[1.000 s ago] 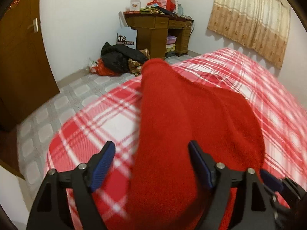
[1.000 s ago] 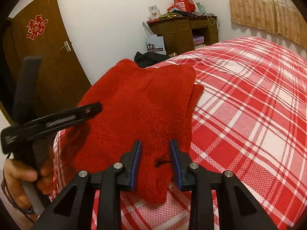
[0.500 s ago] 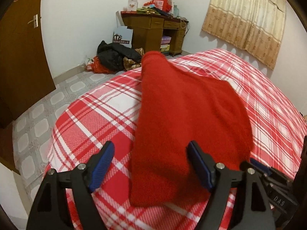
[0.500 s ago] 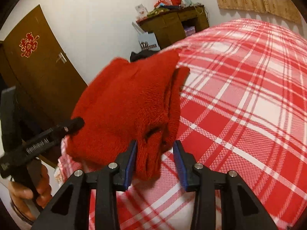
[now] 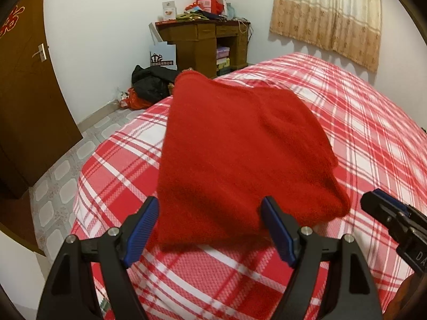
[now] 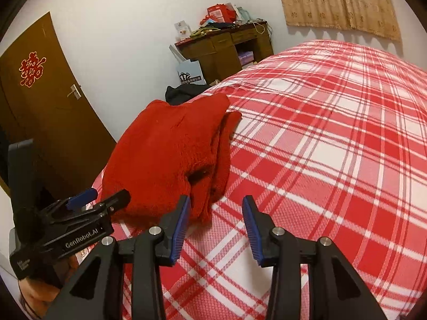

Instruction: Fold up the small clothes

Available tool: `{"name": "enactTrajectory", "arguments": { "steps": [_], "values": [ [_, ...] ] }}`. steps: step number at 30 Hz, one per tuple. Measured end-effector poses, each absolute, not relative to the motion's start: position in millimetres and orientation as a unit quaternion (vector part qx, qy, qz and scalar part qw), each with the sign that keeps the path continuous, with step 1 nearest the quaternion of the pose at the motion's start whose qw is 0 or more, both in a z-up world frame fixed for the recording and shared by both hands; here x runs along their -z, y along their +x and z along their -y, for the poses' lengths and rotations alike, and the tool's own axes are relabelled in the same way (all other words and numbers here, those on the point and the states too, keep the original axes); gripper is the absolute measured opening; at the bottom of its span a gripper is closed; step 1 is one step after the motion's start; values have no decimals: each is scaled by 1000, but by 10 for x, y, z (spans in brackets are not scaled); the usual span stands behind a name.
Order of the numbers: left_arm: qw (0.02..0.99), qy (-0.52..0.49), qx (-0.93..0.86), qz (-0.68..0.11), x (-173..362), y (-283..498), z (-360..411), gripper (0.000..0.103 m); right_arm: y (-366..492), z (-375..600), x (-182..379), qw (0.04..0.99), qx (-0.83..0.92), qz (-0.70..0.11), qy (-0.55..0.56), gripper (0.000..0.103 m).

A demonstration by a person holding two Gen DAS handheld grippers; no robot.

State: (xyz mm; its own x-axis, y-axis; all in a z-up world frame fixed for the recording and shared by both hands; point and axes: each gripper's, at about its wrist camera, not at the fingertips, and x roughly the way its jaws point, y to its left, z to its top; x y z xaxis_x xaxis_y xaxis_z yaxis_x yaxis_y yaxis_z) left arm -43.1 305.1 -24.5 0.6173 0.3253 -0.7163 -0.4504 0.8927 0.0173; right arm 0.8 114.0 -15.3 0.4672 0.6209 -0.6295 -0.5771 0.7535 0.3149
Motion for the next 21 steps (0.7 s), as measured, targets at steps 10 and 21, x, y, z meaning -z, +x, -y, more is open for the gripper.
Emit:
{"name": "enactTrajectory", "arguments": {
  "steps": [10,21],
  "values": [
    [892,-72,-224,-385,204,-554,-2864,86,-155,-1032,85,865,-325,-382,28,67],
    [895,-63,-219,-384,78,-734,-2602,92,-393,-819,24,873,-307,-378,27,67]
  ]
}}
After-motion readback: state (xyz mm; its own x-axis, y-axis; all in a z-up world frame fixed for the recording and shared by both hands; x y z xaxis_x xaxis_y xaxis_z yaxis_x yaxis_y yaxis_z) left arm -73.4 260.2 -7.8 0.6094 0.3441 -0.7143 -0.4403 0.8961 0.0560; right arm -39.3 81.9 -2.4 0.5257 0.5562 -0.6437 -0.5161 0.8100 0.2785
